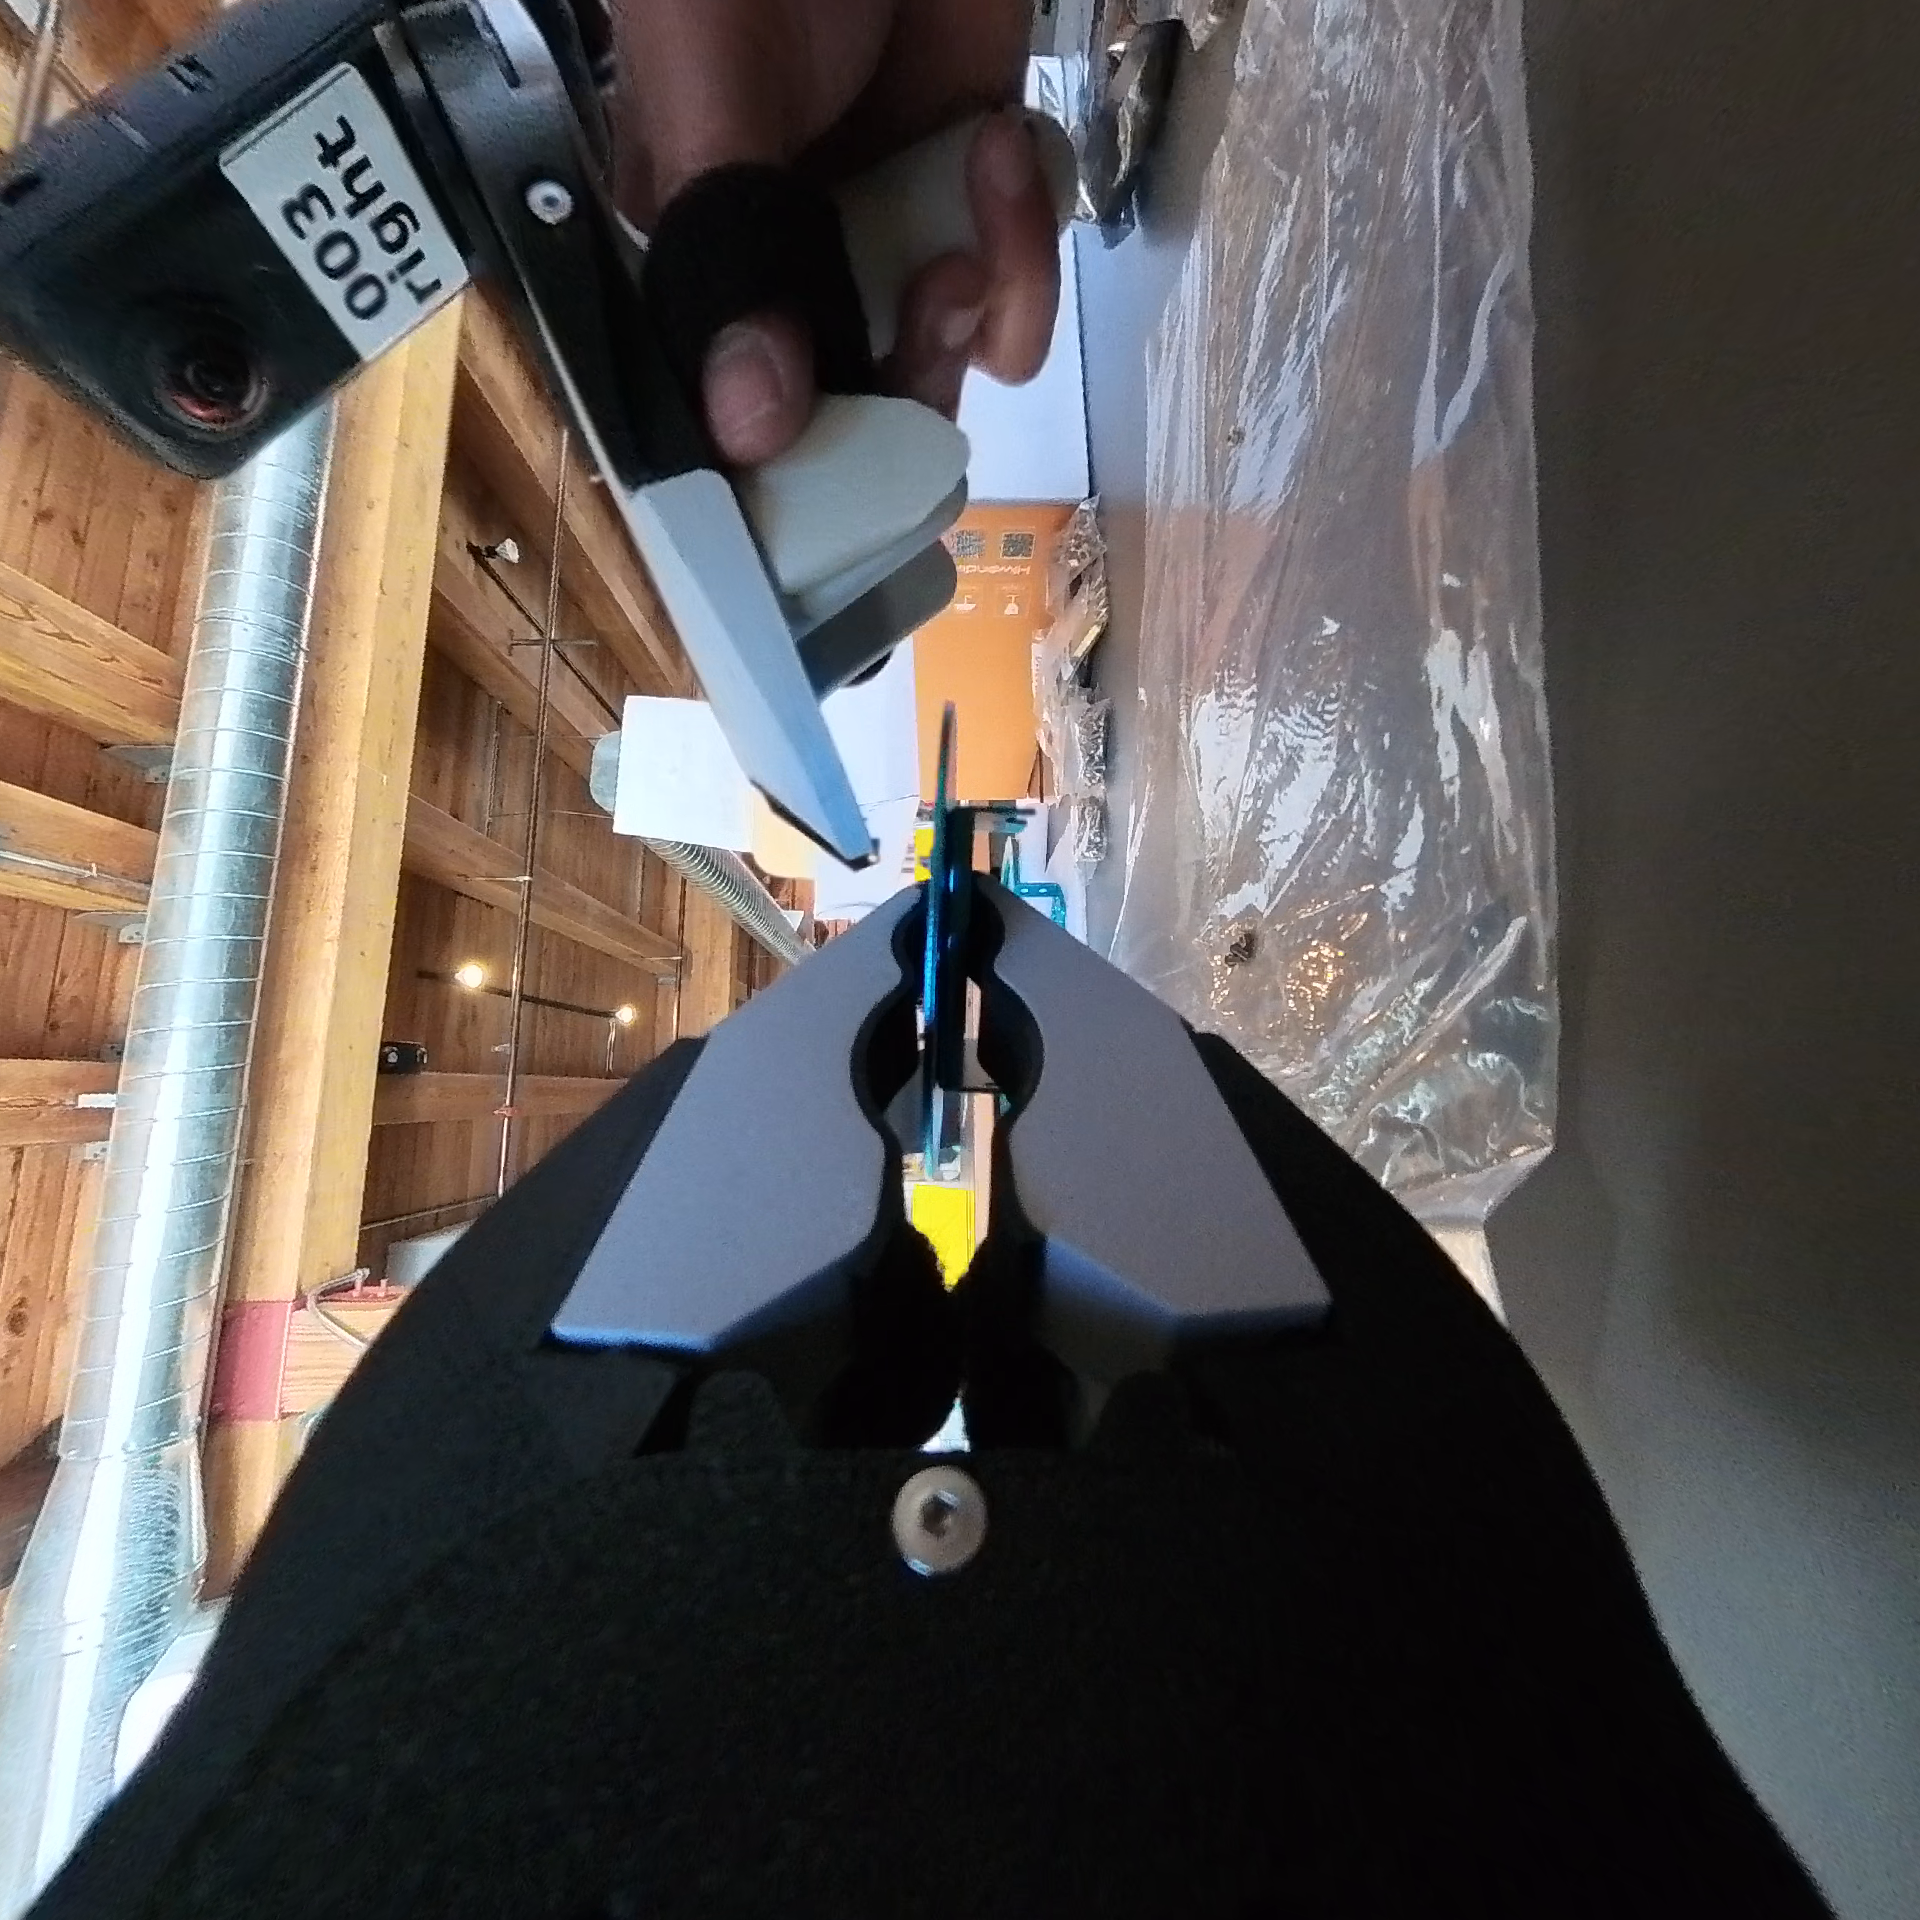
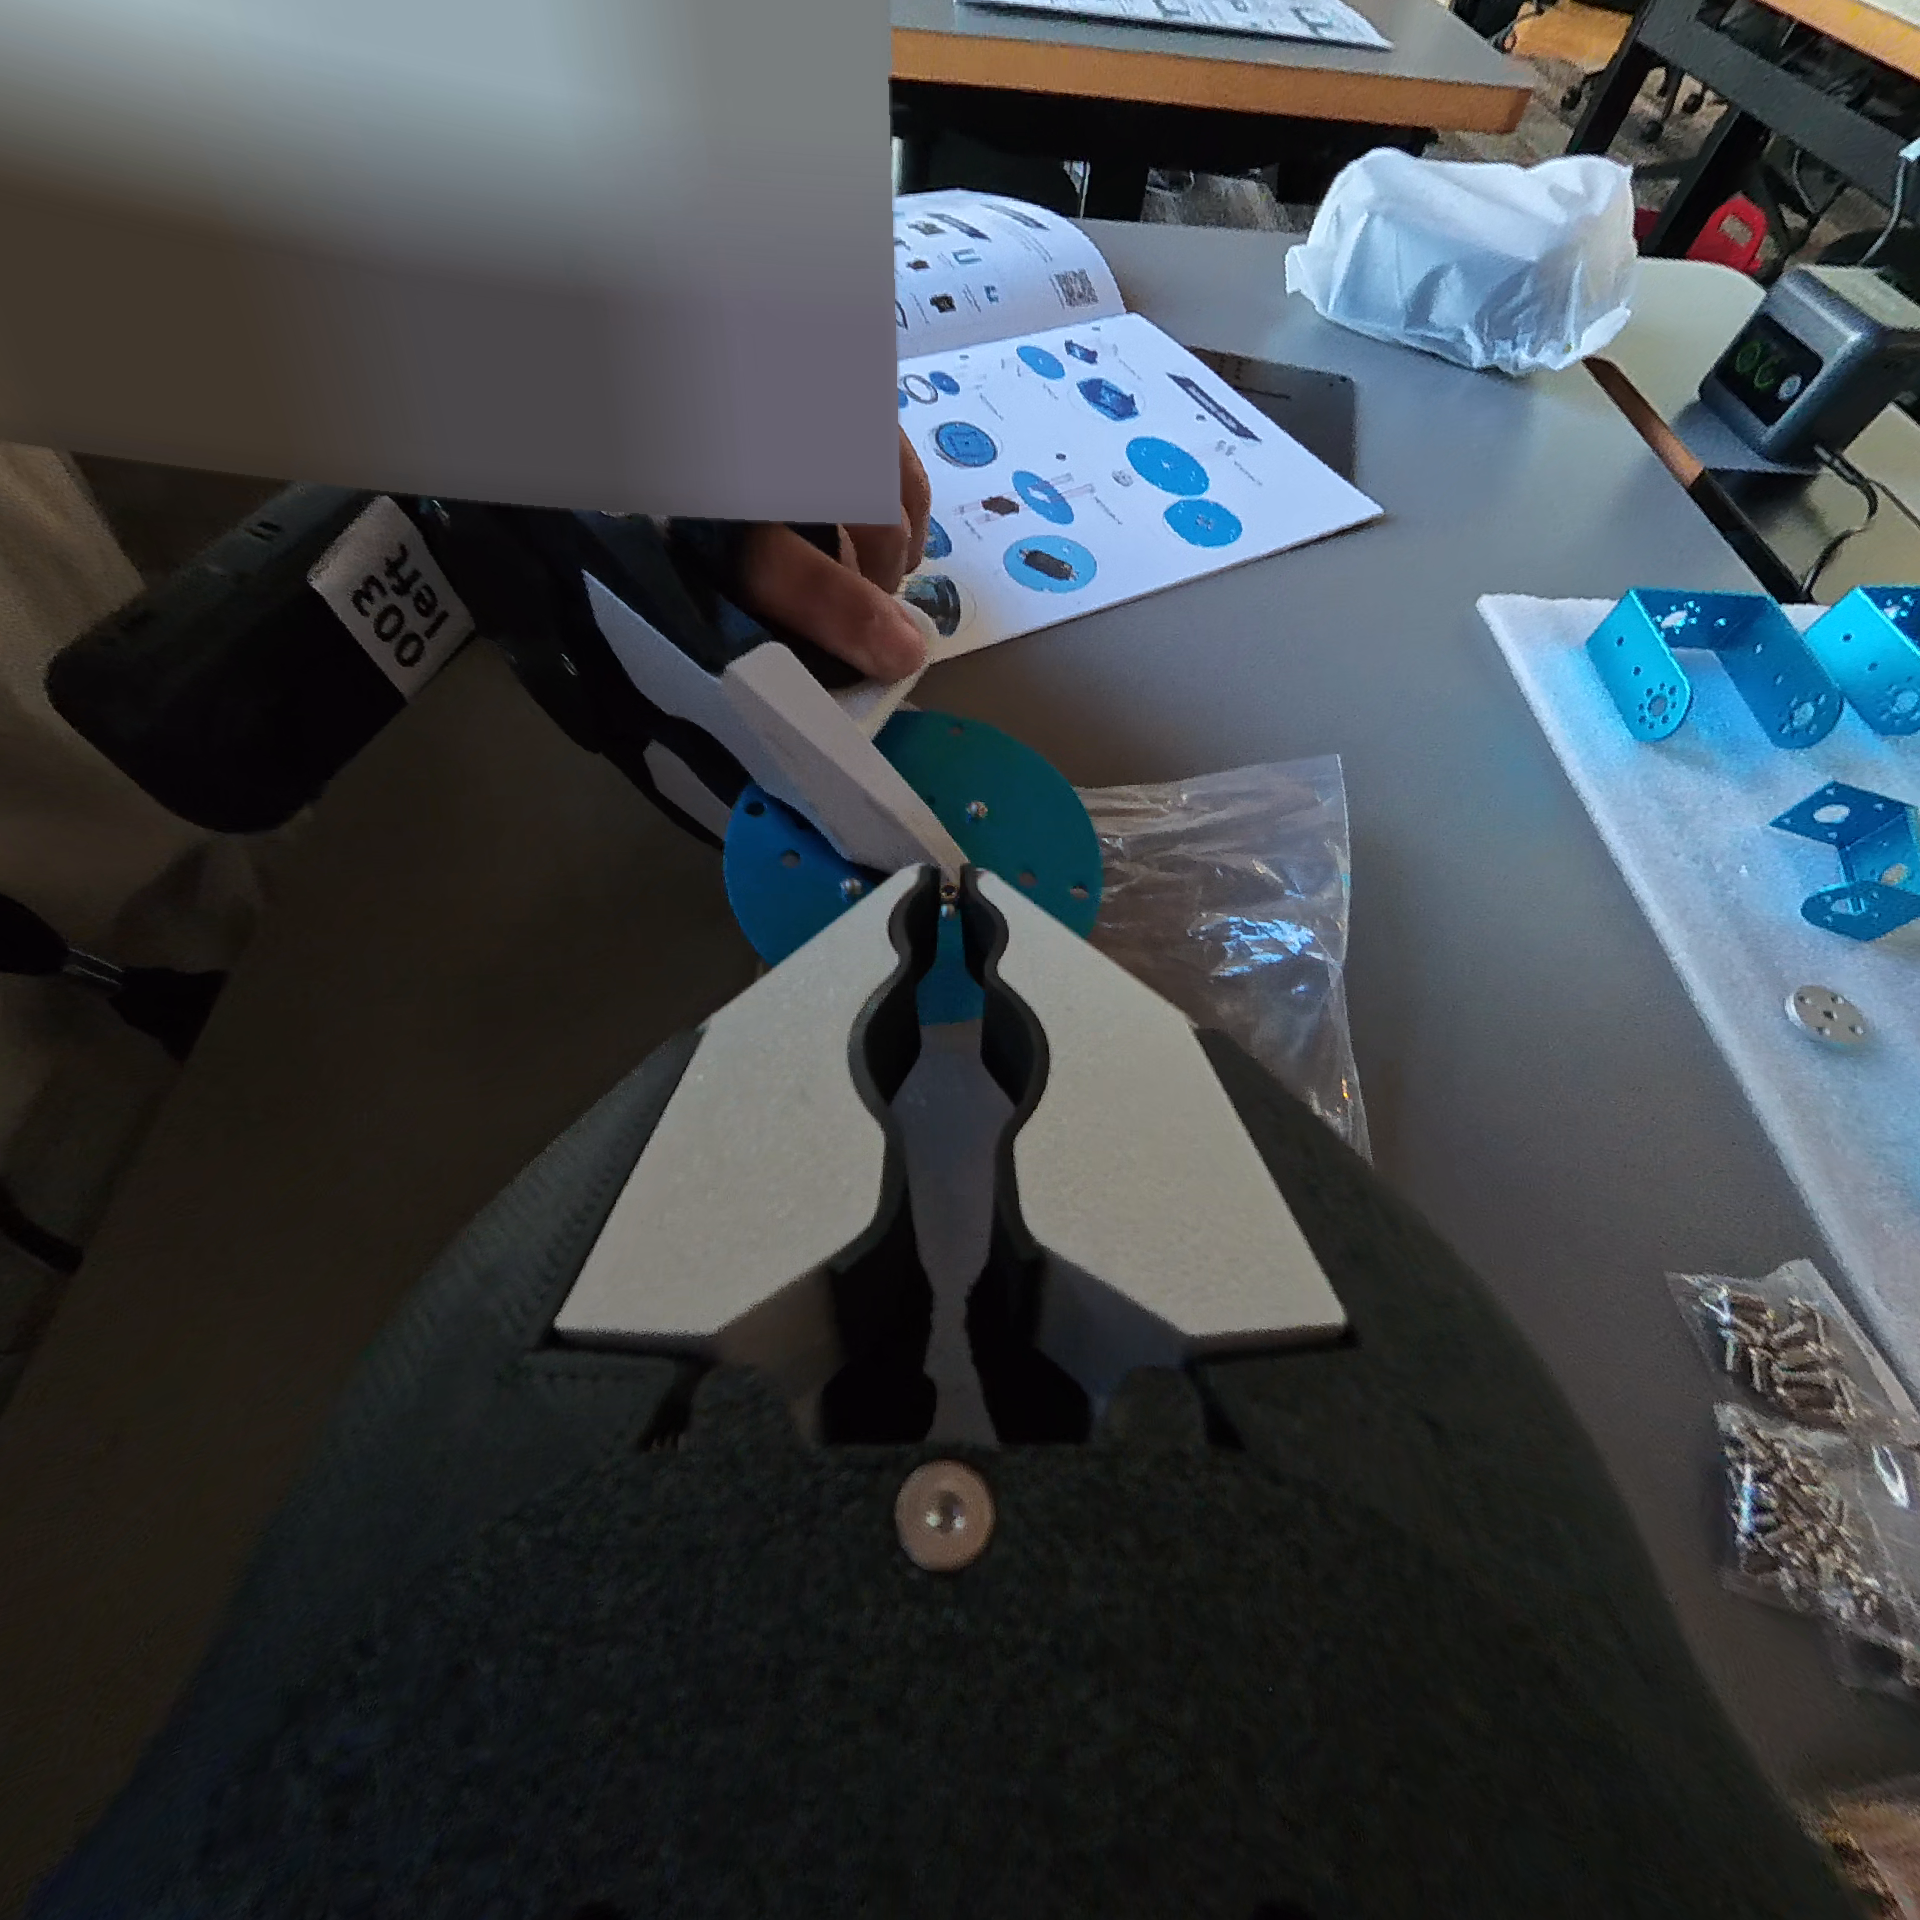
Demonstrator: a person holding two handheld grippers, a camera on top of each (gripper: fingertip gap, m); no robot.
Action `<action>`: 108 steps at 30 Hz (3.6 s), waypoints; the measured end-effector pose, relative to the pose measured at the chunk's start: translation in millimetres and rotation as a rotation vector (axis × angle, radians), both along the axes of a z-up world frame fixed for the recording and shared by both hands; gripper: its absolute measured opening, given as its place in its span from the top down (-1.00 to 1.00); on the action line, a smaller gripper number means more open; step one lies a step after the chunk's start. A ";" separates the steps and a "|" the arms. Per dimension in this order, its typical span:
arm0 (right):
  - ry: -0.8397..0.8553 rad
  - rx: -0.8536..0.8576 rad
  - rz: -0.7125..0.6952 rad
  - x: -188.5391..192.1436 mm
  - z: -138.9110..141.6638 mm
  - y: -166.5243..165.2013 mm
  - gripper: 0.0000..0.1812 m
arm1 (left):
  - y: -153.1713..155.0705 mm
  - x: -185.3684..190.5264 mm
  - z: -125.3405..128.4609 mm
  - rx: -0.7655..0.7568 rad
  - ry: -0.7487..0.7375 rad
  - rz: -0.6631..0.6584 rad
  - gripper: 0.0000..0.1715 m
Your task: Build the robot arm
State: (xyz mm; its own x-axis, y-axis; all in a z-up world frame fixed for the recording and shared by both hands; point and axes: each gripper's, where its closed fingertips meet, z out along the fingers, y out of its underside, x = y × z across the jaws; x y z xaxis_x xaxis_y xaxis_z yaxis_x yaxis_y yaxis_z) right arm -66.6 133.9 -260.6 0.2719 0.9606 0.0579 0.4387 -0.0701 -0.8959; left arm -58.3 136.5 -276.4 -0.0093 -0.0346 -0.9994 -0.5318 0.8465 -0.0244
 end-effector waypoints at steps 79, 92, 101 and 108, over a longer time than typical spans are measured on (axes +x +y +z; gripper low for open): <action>-0.026 0.004 -0.014 8.8 -6.2 1.7 0.87 | -0.2 -1.0 2.1 0.006 -0.006 0.003 0.98; -0.005 -0.017 0.003 5.5 -9.3 -2.6 0.98 | -4.4 -0.7 3.7 0.065 0.008 0.010 0.98; 0.050 0.032 0.006 1.6 3.0 -4.2 0.98 | -6.8 0.2 4.4 0.031 -0.001 -0.003 0.98; 0.030 0.009 0.021 -2.3 -4.1 -6.1 1.00 | -6.6 0.4 3.8 0.028 0.001 -0.002 0.98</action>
State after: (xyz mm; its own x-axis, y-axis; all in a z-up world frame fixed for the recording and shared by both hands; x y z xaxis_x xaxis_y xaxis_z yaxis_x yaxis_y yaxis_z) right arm -68.9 127.8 -264.7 0.2530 0.9657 0.0588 0.4127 -0.0527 -0.9093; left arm -57.9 129.8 -272.6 -0.0100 -0.0071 -0.9999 -0.5303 0.8478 -0.0007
